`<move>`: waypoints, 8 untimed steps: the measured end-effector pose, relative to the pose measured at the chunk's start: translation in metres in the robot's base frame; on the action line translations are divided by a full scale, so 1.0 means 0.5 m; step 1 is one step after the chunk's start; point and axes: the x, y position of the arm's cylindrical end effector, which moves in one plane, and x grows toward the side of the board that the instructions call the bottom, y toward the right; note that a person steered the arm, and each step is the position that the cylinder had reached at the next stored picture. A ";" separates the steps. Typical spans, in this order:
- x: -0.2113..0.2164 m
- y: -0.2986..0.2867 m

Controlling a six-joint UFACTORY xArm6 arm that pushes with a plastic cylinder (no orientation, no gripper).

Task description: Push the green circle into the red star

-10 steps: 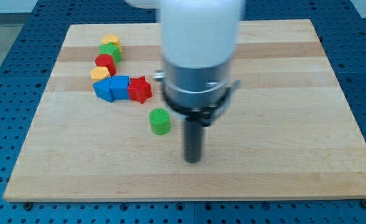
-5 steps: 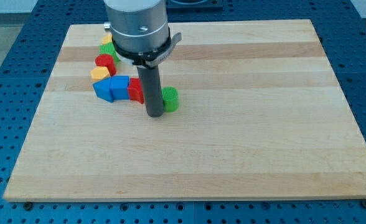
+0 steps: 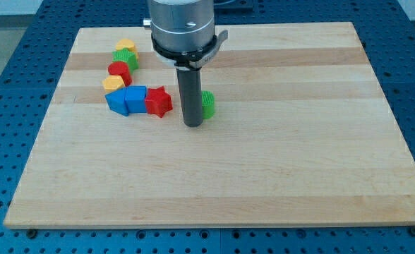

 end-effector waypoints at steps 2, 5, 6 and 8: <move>0.016 0.073; -0.045 0.060; -0.048 0.055; -0.145 0.094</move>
